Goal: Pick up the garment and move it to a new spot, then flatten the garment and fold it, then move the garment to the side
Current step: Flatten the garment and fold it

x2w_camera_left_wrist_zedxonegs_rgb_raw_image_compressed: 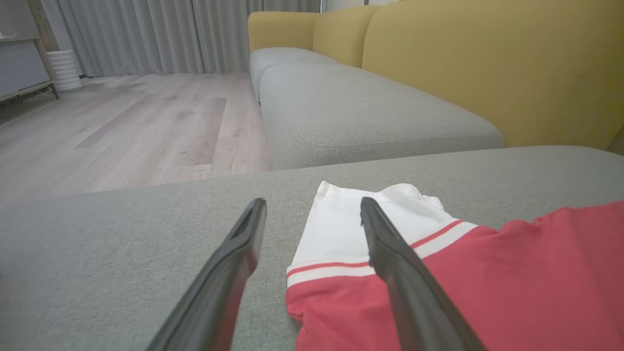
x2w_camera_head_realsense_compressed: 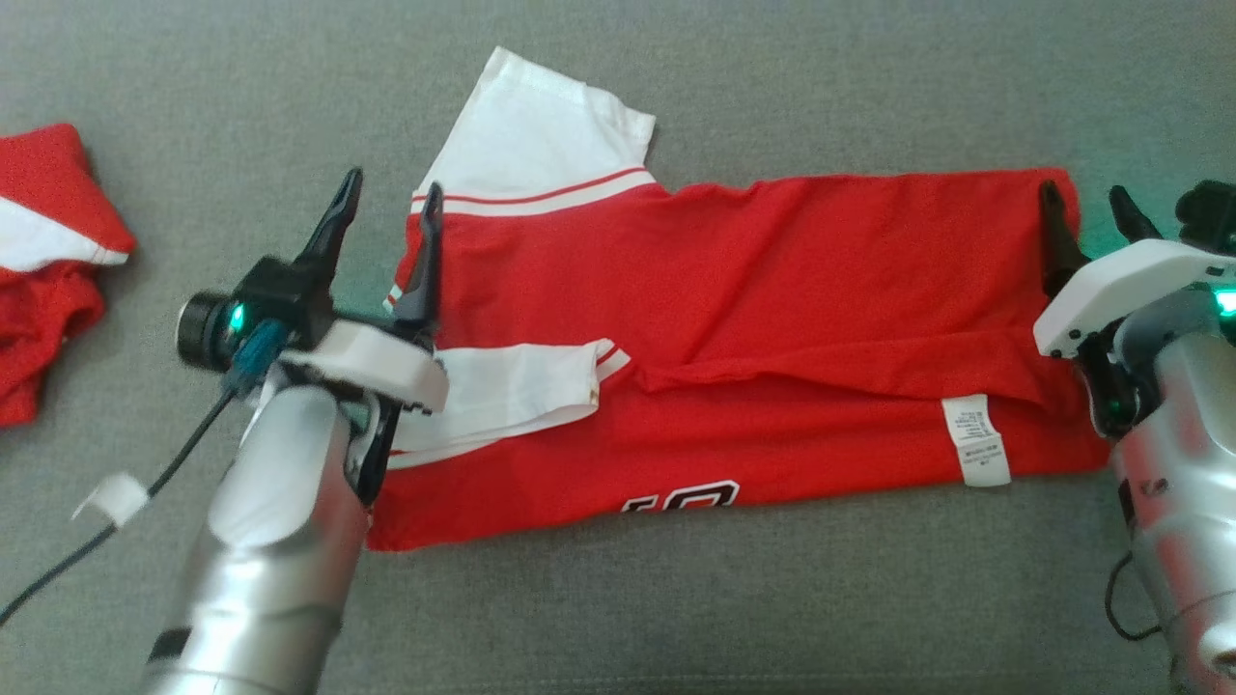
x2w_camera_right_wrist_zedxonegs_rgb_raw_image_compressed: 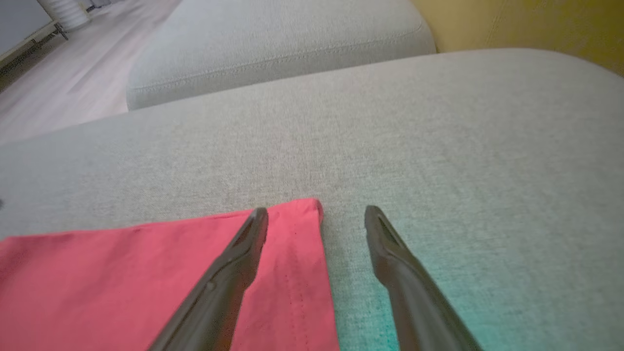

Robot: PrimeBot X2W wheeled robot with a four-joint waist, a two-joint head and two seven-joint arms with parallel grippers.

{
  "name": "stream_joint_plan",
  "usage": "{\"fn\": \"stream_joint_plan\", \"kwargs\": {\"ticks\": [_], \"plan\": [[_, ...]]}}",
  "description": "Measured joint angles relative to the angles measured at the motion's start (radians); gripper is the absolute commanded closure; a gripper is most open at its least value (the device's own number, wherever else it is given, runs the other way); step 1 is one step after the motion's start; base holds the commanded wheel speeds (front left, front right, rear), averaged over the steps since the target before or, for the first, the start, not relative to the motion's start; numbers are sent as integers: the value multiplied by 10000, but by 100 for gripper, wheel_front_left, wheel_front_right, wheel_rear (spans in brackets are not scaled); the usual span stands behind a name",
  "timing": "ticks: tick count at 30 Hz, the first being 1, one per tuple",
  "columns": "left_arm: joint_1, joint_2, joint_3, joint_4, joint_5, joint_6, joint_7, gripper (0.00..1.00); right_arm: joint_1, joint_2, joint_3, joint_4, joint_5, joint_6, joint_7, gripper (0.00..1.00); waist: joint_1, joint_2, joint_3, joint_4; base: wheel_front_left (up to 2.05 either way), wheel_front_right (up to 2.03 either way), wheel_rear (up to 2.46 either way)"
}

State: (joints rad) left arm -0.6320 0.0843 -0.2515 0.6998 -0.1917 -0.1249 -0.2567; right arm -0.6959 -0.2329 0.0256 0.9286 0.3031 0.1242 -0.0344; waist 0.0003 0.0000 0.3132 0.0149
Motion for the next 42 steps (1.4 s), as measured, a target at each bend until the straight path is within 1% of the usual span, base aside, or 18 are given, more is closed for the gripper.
{"fn": "stream_joint_plan", "kwargs": {"ticks": [2,7,9,12,13,14,15,16,21,25,29,35,38,42], "plan": [[-169,2,-148,163,-40,-8,0,0,-100,-8,-6,190,-73,0,67,0,0,0,89,17,0,0,0],[-716,119,-1369,880,-721,-73,4,0,-588,-10,-10,698,-96,0,127,0,0,0,452,75,0,0,0],[-961,362,-2004,1095,-976,-73,56,0,-869,-10,115,825,-46,0,148,0,-1,0,579,69,0,0,0],[-1425,754,-2527,1258,-1655,-73,63,0,-1179,-10,458,899,50,0,199,0,0,0,733,40,0,0,0],[-1592,886,-2709,1271,-1864,-73,63,0,-1220,-10,600,909,119,0,236,2,-2,0,771,29,0,0,0],[-1740,1003,-2853,1289,-2048,-73,63,0,-1251,-10,700,913,199,0,261,44,-2,0,799,17,0,0,0],[-1887,1103,-3028,1313,-2245,-73,65,0,-1288,-23,794,920,297,0,261,67,-2,0,822,6,0,0,0],[-2006,1175,-3175,1317,-2433,-73,86,0,-1329,-42,917,924,380,0,263,100,-2,0,842,-3,0,0,0],[-2432,1582,-4155,1264,-3396,-73,414,0,-1411,-75,1392,849,742,0,224,100,-3,0,957,-92,0,0,0],[-3070,2102,-4811,978,-4449,-73,988,0,-1679,-88,1697,809,941,0,4,100,-2,0,1153,-260,0,0,0],[-3899,2769,-5682,623,-5402,-73,1735,0,-1952,23,1998,721,1172,0,-274,100,-2,0,1370,-556,0,0,0],[-4373,3465,-6832,201,-6815,-73,2493,0,-2308,330,2502,631,1519,0,-531,100,-1,0,1752,-1095,0,0,0],[-4567,3714,-7206,303,-7183,-75,2539,0,-2458,428,2780,522,1724,0,-610,100,-1,0,1962,-1369,0,0,0],[-5105,3935,-7467,848,-7242,-73,2399,0,-2660,608,3083,449,2002,0,-725,100,-2,0,2214,-1718,0,0,0]]}}
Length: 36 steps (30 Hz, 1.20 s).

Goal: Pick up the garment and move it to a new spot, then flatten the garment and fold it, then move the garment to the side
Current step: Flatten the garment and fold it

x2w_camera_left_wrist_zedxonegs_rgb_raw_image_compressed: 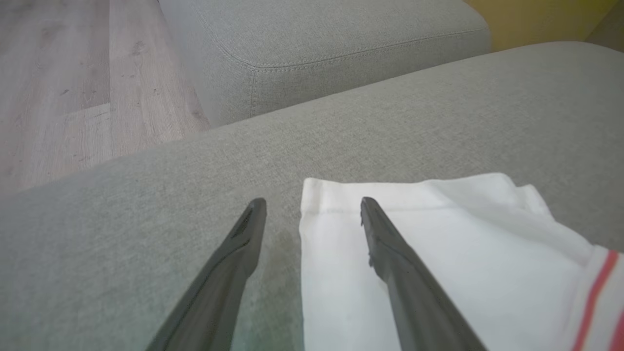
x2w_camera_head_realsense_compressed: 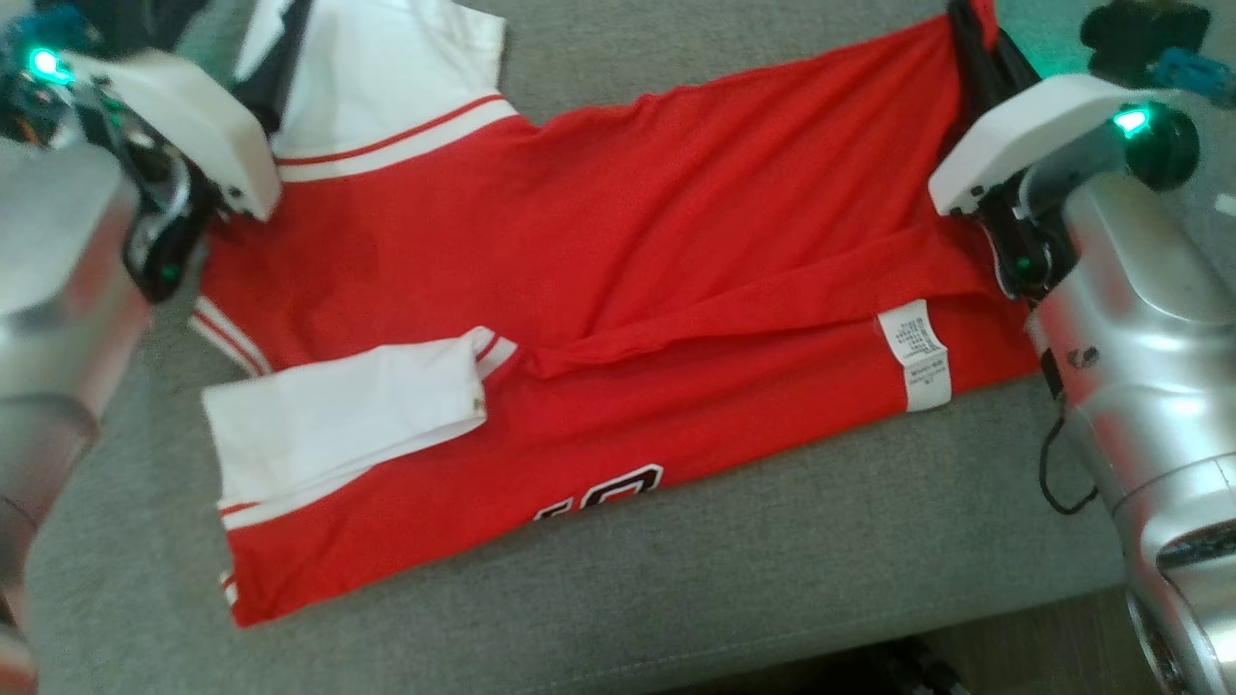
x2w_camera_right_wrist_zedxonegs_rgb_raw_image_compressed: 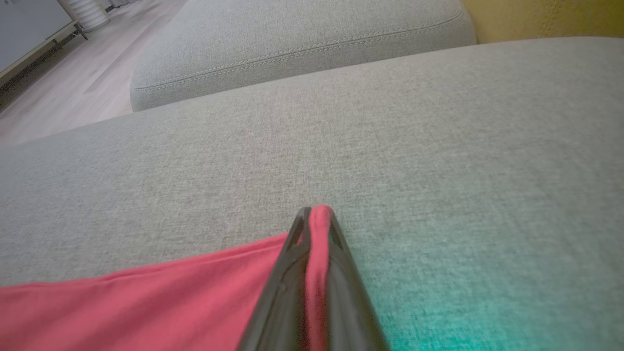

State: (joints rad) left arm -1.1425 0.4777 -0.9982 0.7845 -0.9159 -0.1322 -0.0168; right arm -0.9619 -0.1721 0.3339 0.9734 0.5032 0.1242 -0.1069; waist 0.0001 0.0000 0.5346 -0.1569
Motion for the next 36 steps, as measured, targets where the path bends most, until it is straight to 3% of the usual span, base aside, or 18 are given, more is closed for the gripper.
{"fn": "stream_joint_plan", "kwargs": {"ticks": [7,8,9,13,19,28,36], "plan": [[-478,6,-652,230,-477,0,23,0,-274,25,500,-100,395,0,-180,100,-1,0,323,-372,0,0,0],[-527,21,-767,249,-508,0,40,67,-301,25,531,-90,453,0,-199,100,-1,0,335,-391,0,0,0],[-607,31,-892,291,-512,-2,38,100,-306,25,545,-82,506,0,-236,100,-1,0,333,-396,0,0,0],[-690,25,-1244,458,-608,-2,-236,100,-306,13,662,44,675,0,-410,100,-1,0,276,-362,0,0,0],[-1056,-40,-1649,848,-23,-2,-1841,100,-310,-58,598,431,704,0,-1018,100,-1,0,65,-193,0,0,0],[-1874,-491,-1536,911,562,-2,-2370,100,-309,-318,-332,832,242,0,-1409,100,-2,0,-390,59,0,0,0],[-218,-596,472,-374,1407,27,-2387,100,846,-491,-1732,-719,-1022,0,-1440,100,-2,0,-931,474,0,0,0]]}}
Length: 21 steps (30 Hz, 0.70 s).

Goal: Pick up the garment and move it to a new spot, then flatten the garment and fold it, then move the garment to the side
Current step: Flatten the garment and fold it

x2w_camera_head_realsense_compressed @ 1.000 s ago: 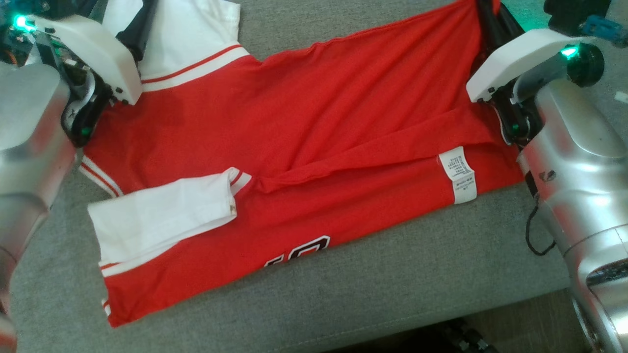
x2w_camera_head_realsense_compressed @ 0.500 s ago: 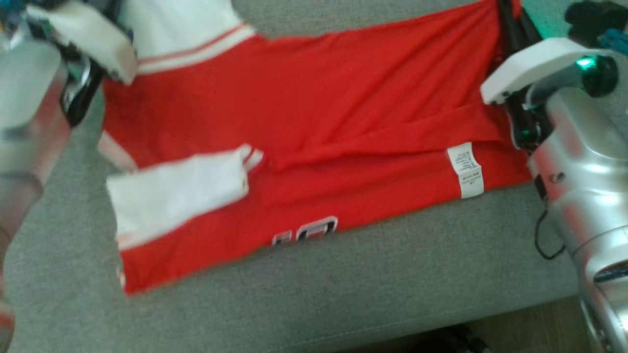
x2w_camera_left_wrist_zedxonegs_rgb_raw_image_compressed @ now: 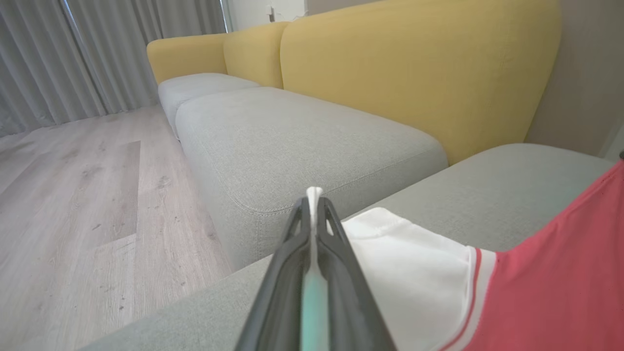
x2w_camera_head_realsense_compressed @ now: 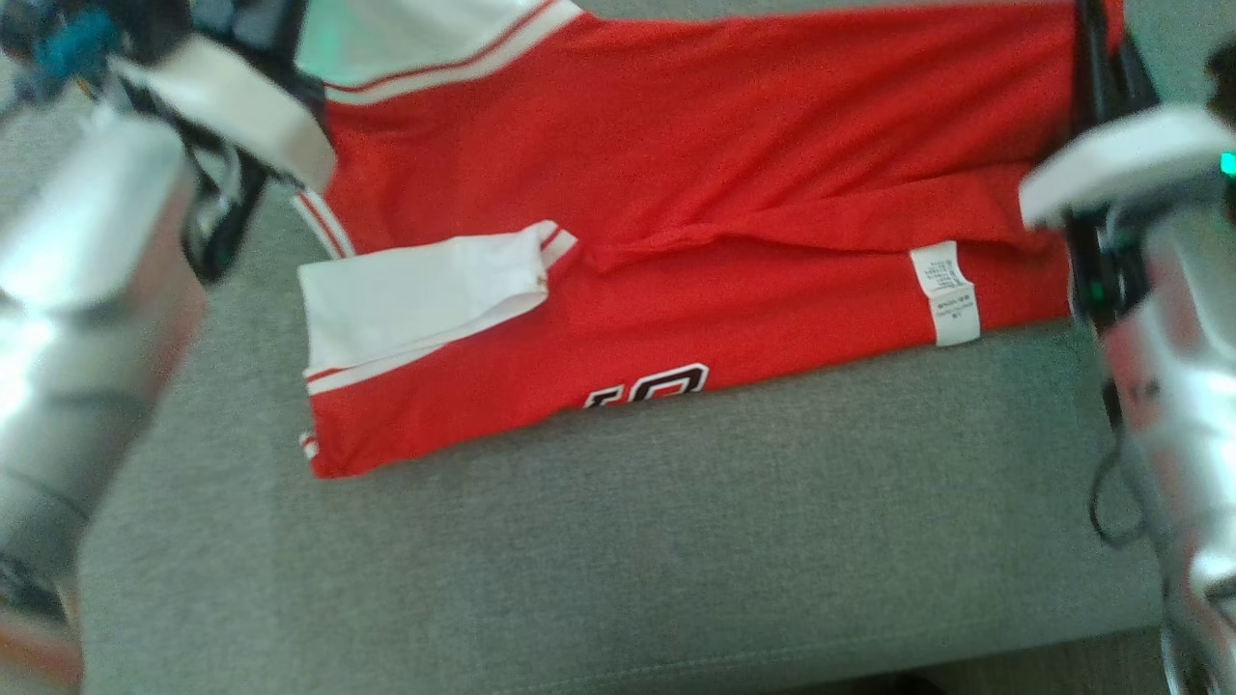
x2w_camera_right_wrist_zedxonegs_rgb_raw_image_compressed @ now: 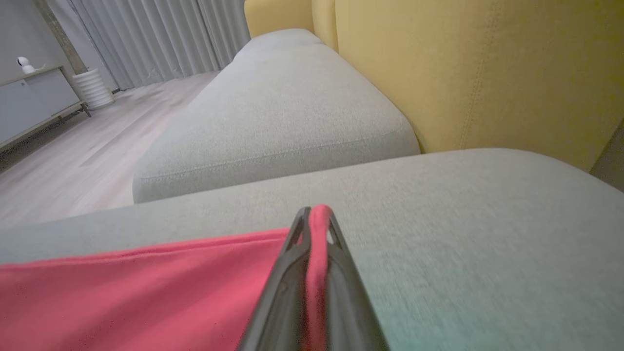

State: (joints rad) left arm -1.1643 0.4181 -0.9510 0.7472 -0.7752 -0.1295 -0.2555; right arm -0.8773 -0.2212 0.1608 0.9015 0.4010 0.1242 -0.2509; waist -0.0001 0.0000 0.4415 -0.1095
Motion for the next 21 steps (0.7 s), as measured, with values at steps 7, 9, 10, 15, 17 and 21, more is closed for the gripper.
{"fn": "stream_joint_plan", "kwargs": {"ticks": [7,9,10,15,17,21], "plan": [[2872,-583,1837,-1923,1340,65,-10,100,1630,-153,-813,-265,-343,0,0,100,-1,0,-732,491,0,0,0],[3777,-807,2228,-2332,1707,65,-12,100,1965,-155,-1064,-276,-347,0,0,100,-1,1,-983,624,0,0,0],[4236,-926,2456,-2493,1850,65,-10,100,2128,-155,-1160,-286,-368,0,0,100,-1,0,-1110,687,0,0,0],[6179,-1636,3390,-3131,2520,61,-10,100,2848,-121,-1475,-366,-468,0,2,100,-2,0,-1676,982,0,0,0],[6852,-2002,3806,-3323,2667,61,-12,100,3069,-90,-1570,-460,-504,0,0,100,-3,1,-1853,1076,0,0,0],[7825,-2500,4259,-3346,3085,50,-10,100,3408,46,-1701,-604,-502,0,2,66,-2,1,-2093,1216,0,0,0]]}}
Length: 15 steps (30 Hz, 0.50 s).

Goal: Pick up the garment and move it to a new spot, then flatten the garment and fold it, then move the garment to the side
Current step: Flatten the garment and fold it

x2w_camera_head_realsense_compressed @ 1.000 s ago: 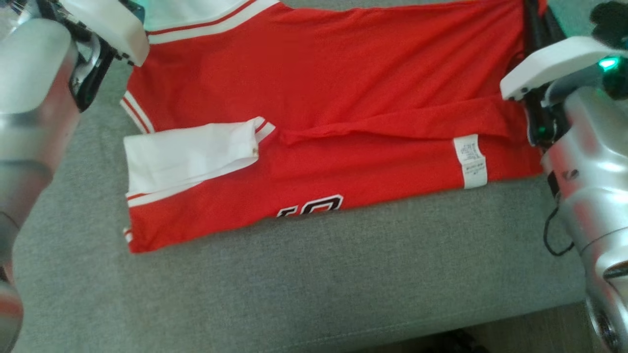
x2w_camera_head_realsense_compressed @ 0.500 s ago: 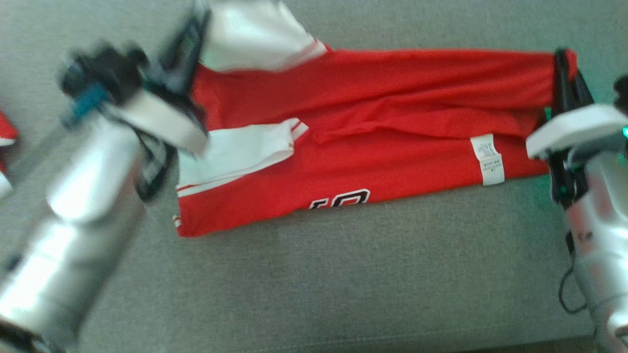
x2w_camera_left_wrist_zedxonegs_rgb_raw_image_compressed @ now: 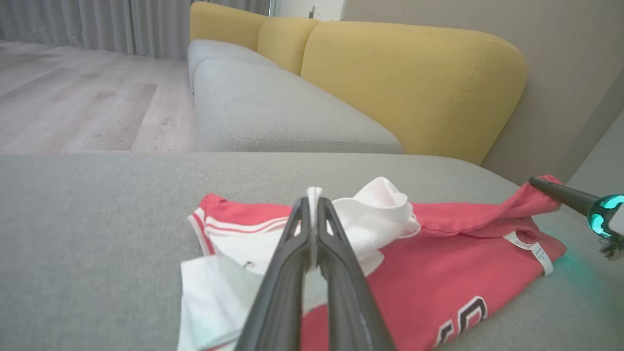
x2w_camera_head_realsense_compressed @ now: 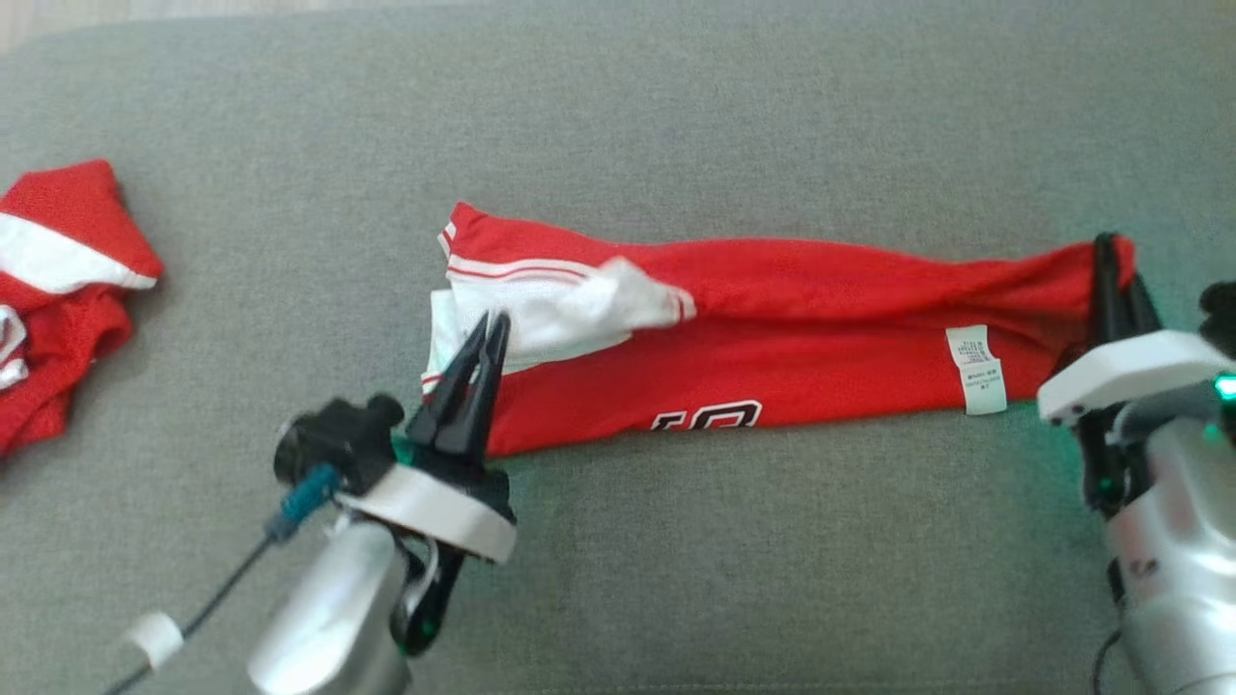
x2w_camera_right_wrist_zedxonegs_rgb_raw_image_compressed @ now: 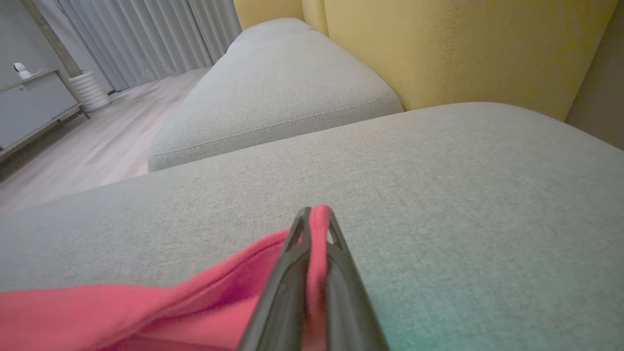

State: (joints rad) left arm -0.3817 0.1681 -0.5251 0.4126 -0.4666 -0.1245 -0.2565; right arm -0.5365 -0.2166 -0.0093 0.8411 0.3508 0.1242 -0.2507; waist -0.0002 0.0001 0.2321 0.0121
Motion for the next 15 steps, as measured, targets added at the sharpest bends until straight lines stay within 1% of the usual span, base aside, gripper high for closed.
{"fn": "stream_joint_plan", "kwargs": {"ticks": [1,2,4,6,10,15], "plan": [[175,-111,148,-4,94,-2,0,58,77,88,-33,-17,0,0,-2,0,0,0,-37,13,0,0,0],[317,-205,278,-6,228,-2,0,1,164,173,-73,-42,15,0,0,0,0,0,-70,18,0,0,0],[508,-362,633,-4,516,-36,0,0,320,353,-291,-138,203,0,0,0,2,0,-142,13,0,0,0],[705,-529,1237,-86,920,-54,0,0,500,466,-441,-456,274,0,-2,0,1,0,-236,-16,0,0,0],[1336,-763,2424,-401,1906,458,0,0,909,727,-1120,-1384,255,0,-2,0,2,0,-494,-85,0,0,0],[2468,-1030,3446,-796,2736,1110,0,0,1820,1170,-1655,-2146,-815,0,-2,0,1,0,-971,-160,0,0,0]]}}
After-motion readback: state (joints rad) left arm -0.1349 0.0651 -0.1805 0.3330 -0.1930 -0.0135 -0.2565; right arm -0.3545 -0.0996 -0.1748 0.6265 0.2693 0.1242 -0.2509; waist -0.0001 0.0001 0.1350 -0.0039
